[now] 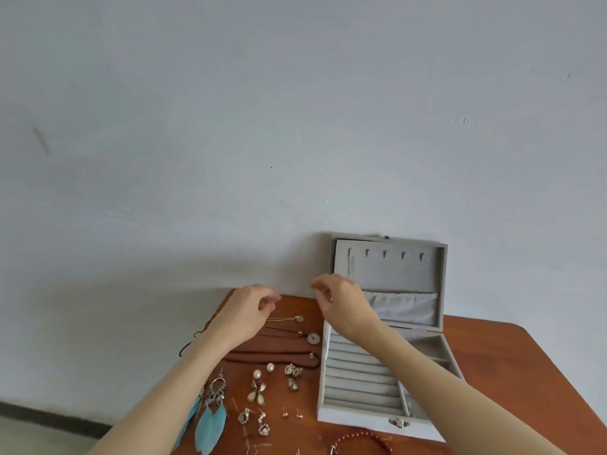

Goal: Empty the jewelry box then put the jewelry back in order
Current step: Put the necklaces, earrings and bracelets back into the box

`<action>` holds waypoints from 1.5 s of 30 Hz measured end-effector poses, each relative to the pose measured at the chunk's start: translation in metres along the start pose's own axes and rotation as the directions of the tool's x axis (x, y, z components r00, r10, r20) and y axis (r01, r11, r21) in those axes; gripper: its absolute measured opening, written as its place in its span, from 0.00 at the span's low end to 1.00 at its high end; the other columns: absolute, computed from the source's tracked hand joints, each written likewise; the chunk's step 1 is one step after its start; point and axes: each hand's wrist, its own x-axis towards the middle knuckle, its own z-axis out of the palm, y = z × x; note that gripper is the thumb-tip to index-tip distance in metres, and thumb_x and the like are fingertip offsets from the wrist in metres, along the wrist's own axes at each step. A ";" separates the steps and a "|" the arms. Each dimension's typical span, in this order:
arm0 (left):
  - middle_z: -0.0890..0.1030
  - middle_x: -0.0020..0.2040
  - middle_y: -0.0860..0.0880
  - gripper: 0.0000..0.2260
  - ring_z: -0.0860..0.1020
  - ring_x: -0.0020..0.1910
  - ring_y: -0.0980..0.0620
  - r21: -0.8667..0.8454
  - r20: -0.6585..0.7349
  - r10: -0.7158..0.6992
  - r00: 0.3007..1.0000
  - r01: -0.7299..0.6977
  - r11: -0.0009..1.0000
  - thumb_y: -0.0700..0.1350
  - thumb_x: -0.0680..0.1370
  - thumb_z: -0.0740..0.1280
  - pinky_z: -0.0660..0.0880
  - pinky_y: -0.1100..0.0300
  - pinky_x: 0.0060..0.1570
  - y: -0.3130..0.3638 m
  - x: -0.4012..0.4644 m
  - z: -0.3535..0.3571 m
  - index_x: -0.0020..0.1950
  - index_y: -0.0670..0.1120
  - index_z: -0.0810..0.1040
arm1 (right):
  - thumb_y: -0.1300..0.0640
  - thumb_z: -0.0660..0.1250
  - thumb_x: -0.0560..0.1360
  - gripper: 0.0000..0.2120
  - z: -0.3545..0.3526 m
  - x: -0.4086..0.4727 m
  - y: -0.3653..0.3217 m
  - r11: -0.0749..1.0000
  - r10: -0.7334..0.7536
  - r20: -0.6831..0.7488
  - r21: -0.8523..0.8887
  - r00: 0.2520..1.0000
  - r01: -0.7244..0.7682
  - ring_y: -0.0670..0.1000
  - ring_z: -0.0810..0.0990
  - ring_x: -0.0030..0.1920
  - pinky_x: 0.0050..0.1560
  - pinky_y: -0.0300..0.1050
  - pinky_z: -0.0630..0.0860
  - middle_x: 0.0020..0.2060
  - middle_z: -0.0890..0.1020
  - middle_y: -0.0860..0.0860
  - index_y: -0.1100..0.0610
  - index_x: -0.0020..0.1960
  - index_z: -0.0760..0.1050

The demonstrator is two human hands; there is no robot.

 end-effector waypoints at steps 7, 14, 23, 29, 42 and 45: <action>0.78 0.52 0.49 0.10 0.76 0.52 0.52 0.077 0.053 -0.053 0.997 0.049 0.996 0.39 0.78 0.62 0.70 0.63 0.52 -0.049 0.010 0.004 0.57 0.47 0.79 | 0.63 0.57 0.77 0.14 0.059 0.031 -0.012 0.971 0.101 0.249 -0.234 0.963 -0.042 0.59 0.74 0.60 0.60 0.51 0.71 0.59 0.76 0.59 0.62 0.61 0.73; 0.76 0.58 0.50 0.11 0.72 0.59 0.50 0.129 0.069 -0.030 0.997 0.021 0.991 0.43 0.78 0.63 0.69 0.54 0.60 -0.068 0.022 0.024 0.60 0.48 0.78 | 0.70 0.57 0.72 0.11 0.078 0.047 -0.002 0.902 0.238 0.292 -0.420 0.926 -0.099 0.63 0.76 0.55 0.46 0.47 0.72 0.54 0.77 0.63 0.67 0.52 0.74; 0.75 0.56 0.52 0.10 0.70 0.57 0.51 0.189 0.076 -0.009 0.997 -0.006 0.982 0.47 0.78 0.63 0.68 0.55 0.59 -0.068 0.020 0.030 0.57 0.52 0.79 | 0.65 0.60 0.75 0.04 0.084 0.051 0.001 0.900 0.265 0.480 -0.435 0.836 -0.036 0.61 0.69 0.61 0.56 0.50 0.73 0.58 0.72 0.61 0.64 0.45 0.74; 0.75 0.58 0.54 0.12 0.70 0.61 0.52 0.056 0.141 -0.009 0.990 0.001 0.998 0.49 0.75 0.67 0.68 0.48 0.62 -0.056 0.020 0.028 0.59 0.53 0.76 | 0.64 0.56 0.75 0.10 0.068 0.048 -0.013 0.972 0.195 0.407 0.044 0.892 -0.232 0.53 0.74 0.44 0.40 0.39 0.71 0.42 0.79 0.55 0.58 0.39 0.73; 0.74 0.28 0.54 0.07 0.71 0.27 0.62 -0.397 -0.101 -0.026 0.995 -0.016 0.918 0.45 0.77 0.64 0.68 0.68 0.32 -0.003 0.014 -0.049 0.43 0.48 0.81 | 0.67 0.59 0.77 0.11 -0.006 0.034 -0.008 0.486 0.283 0.381 0.734 0.880 -0.474 0.48 0.76 0.35 0.34 0.38 0.72 0.37 0.77 0.54 0.59 0.37 0.72; 0.76 0.30 0.54 0.06 0.72 0.28 0.63 -0.448 -0.078 0.008 0.997 -0.043 0.893 0.44 0.77 0.66 0.68 0.72 0.31 0.023 0.011 -0.067 0.41 0.50 0.81 | 0.67 0.60 0.76 0.11 -0.016 0.018 -0.001 0.465 0.255 0.421 0.736 0.871 -0.492 0.48 0.77 0.35 0.36 0.39 0.74 0.36 0.78 0.54 0.59 0.36 0.72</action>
